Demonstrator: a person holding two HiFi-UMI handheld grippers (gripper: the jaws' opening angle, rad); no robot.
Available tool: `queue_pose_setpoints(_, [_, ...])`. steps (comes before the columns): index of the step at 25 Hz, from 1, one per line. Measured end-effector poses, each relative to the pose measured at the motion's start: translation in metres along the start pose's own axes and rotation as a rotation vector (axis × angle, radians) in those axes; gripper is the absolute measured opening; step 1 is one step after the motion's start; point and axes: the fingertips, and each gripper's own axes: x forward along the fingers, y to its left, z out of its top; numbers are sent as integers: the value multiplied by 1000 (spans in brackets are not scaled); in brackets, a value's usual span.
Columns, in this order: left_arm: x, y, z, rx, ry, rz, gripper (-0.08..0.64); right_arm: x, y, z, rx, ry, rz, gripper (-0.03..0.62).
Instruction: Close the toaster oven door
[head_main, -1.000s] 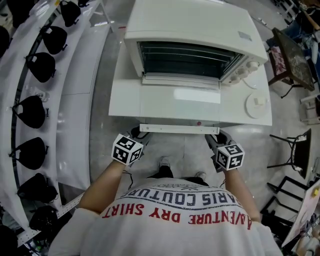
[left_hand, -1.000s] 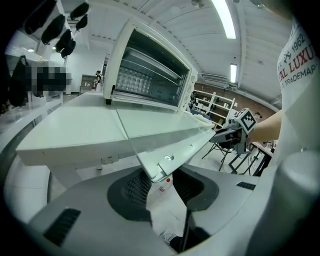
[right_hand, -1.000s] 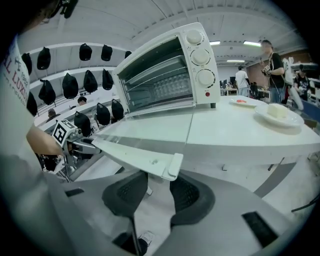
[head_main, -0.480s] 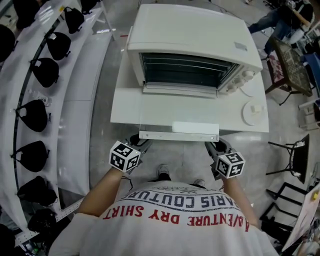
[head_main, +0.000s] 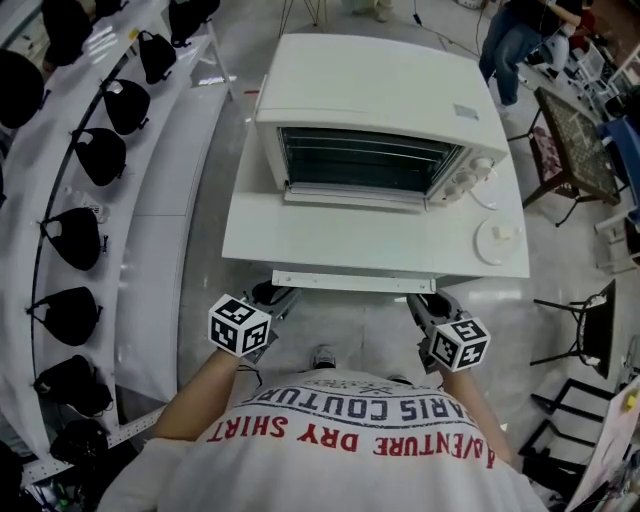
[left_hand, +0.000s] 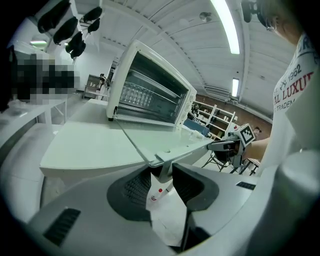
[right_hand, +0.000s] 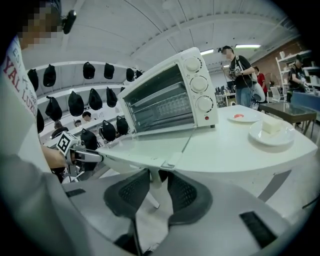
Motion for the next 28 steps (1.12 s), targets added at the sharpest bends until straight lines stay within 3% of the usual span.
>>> queue_pose_setpoints(10, [-24, -14, 41, -14, -78, 17, 149, -22, 11, 41, 43, -118, 47, 116])
queue_pose_setpoints(28, [-47, -22, 120, 8, -205, 47, 156, -43, 19, 123, -43, -250, 51, 120])
